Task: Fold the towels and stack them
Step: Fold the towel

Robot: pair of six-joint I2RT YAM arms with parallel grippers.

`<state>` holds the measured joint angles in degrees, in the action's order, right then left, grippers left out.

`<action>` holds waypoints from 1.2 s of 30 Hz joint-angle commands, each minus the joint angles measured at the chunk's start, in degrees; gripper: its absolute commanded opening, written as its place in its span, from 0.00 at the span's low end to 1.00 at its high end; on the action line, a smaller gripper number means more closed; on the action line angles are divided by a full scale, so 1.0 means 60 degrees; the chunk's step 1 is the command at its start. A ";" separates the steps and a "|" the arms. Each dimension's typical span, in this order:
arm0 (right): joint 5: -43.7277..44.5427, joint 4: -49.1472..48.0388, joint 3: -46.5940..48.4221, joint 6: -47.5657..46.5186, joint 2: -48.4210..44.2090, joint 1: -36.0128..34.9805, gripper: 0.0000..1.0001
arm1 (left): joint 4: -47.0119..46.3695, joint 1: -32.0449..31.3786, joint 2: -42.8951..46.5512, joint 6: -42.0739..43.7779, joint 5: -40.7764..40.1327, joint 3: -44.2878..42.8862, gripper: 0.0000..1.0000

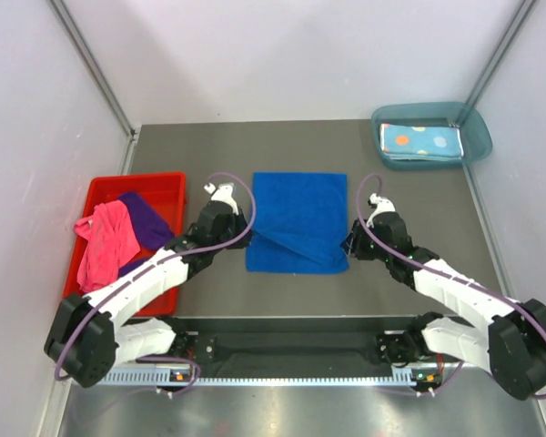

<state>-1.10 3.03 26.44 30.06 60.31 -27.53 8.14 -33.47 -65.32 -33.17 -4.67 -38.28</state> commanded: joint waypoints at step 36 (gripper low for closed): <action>0.0814 -0.0695 -0.0231 0.1347 0.1564 -0.1447 0.33 | -0.0185 -0.0119 -0.0451 -0.0214 0.0338 0.0506 0.13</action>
<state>2.96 2.37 25.10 37.30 69.34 -34.89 9.45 -33.85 -68.03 -34.37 -2.61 -35.92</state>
